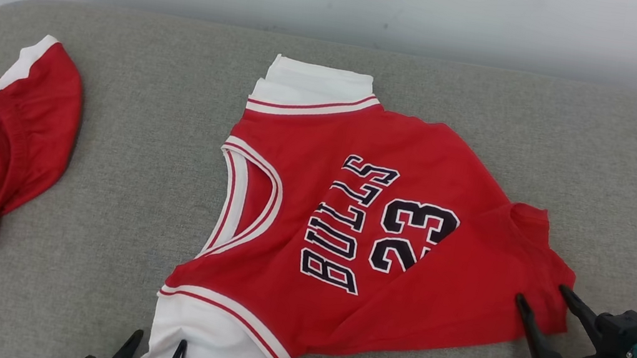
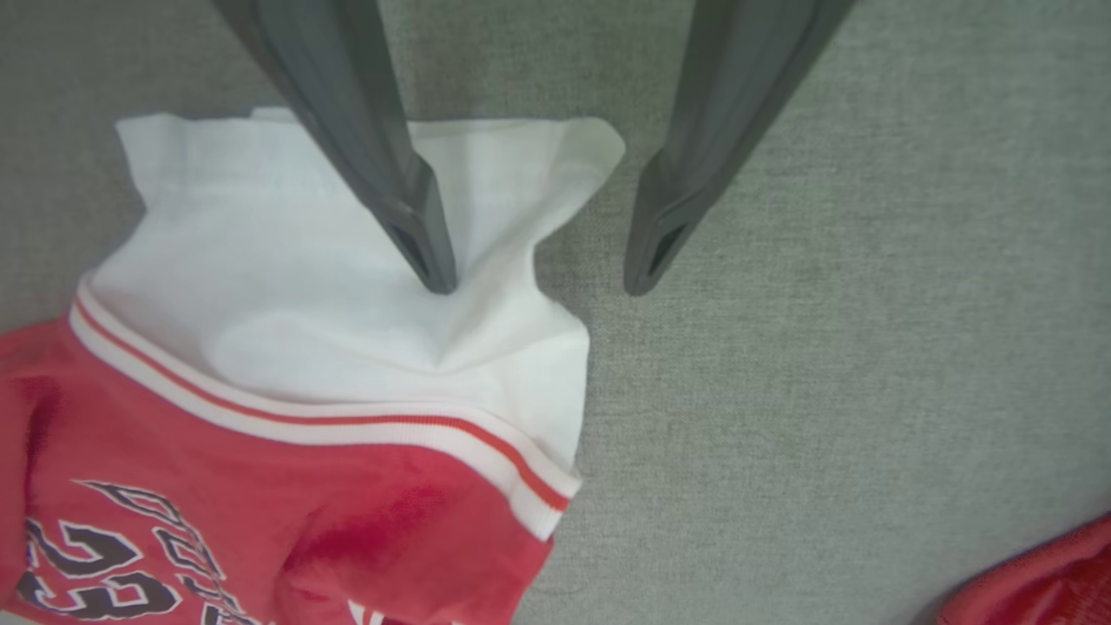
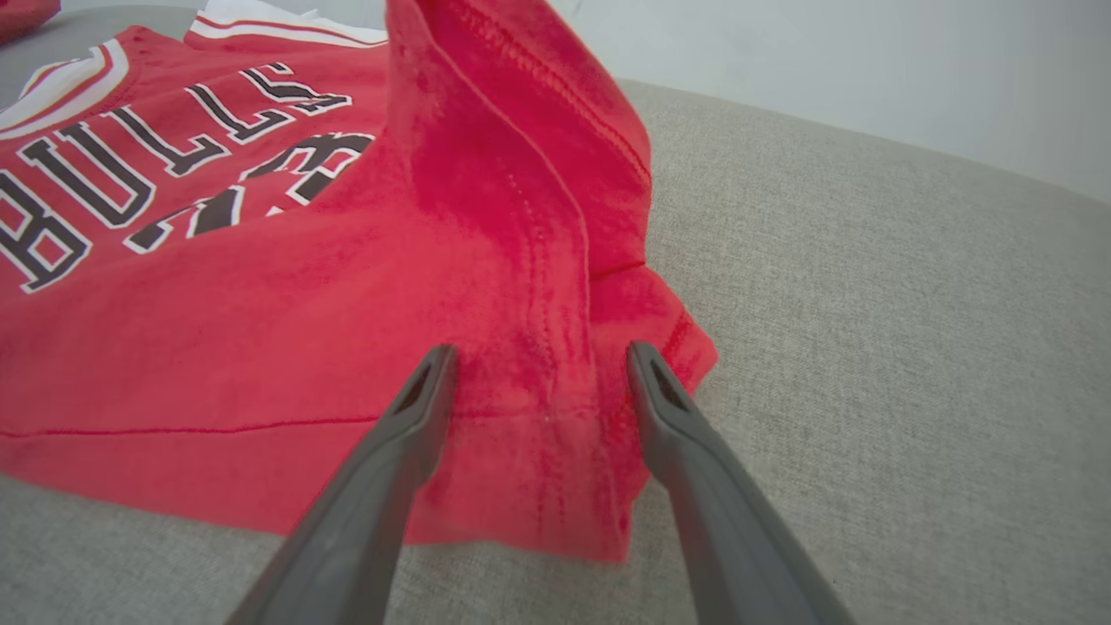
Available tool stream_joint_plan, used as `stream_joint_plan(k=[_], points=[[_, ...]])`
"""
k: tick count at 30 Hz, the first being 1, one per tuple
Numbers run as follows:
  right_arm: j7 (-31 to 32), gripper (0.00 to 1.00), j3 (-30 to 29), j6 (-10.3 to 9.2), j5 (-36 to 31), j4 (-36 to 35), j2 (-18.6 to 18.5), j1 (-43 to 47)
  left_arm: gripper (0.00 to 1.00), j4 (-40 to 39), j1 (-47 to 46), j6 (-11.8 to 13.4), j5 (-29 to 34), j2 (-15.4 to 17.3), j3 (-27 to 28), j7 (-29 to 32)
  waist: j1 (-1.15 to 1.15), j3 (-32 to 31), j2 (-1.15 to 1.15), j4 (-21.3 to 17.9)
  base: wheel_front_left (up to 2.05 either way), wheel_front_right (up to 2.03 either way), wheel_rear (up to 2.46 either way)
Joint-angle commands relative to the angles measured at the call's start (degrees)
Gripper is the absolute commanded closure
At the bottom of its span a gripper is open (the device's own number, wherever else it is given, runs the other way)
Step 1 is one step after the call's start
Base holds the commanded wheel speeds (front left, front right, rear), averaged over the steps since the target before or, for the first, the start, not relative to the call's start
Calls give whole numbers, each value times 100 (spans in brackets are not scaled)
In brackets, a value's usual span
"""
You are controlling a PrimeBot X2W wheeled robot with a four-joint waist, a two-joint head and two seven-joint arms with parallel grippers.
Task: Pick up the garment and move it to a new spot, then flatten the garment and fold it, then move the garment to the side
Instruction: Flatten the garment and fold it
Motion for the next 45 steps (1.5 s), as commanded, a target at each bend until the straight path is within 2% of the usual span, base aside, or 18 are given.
stream_joint_plan(k=[1, 4, 5, 6, 7, 12, 18, 25, 28, 29, 33, 37, 40, 43, 45], points=[[-4, 0, 133, -16, 104, 68, -47, -86, 0, 65, -99, -29, -20, -12, -24, -3, -1, 43, -1, 49, 0, 0, 0], [-3, 0, 351, -16, 238, 65, -90, -119, 0, 178, -164, -36, -81, -18, -77, -3, -1, 54, -1, 60, 0, 0, 0], [-4, 55, 401, -16, 281, 66, -111, -119, 34, 220, -169, -47, -109, -23, -98, -3, -1, 53, -1, 55, 0, 0, 0], [-4, 100, 443, -16, 310, 64, -125, -124, 85, 234, -191, -59, -141, -27, -115, -3, -1, 50, -1, 50, 0, 0, 0], [-4, 100, 488, -16, 328, 24, -129, -130, 100, 253, -202, -70, -166, -30, -143, -3, -1, 42, -1, 45, 0, 0, 0], [-4, 100, 476, -16, 370, -229, -172, 16, 100, 64, -232, -103, -456, -36, -195, -3, -1, -45, -1, 2, 0, 0, 0], [-3, 100, 402, -16, 487, -833, -229, 160, 100, -515, -360, -127, -801, -43, -130, -3, -1, -163, -1, -121, 0, 0, 0], [-3, 100, 401, -16, 823, -1371, -310, -226, 100, -850, -1106, -124, -1003, 79, -153, -3, -1, -159, -1, -293, 0, 0, 0], [-3, 100, 309, -16, 1141, -1555, -334, -640, 100, -758, -1822, -126, -1201, 212, -267, 31, -1, -27, -1, -385, 0, 0, 0], [-3, 100, 230, -16, 1402, -1642, -336, -982, 100, -670, -2451, -126, -1396, 321, -248, 118, -1, 159, -1, -449, 0, 0, 0], [55, 100, 112, -16, 2058, -1708, -401, -1864, 100, -462, -3907, -127, -1571, 471, -301, 423, -1, 726, -1, -562, 0, 0, 0], [456, 100, -67, -15, 2854, -1677, -539, -2921, 100, -155, -5435, -128, -1740, 414, -309, 784, -1, 1411, -1, -612, 0, 0, 0], [685, 100, -157, -15, 3109, -1603, -635, -3800, 100, 154, -6606, -120, -1673, 436, -338, 973, -1, 1884, -1, -668, 0, 0, 0], [848, 100, -148, -15, 3091, -1413, -692, -4668, 100, 540, -7660, -119, -1591, 405, -406, 1103, -1, 2238, -1, -740, 0, 0, 0], [912, 100, -205, -15, 3116, -1153, -605, -5264, 100, 842, -8377, -94, -1550, 415, -432, 1146, -1, 2416, -1, -806, 0, 0, 0]])
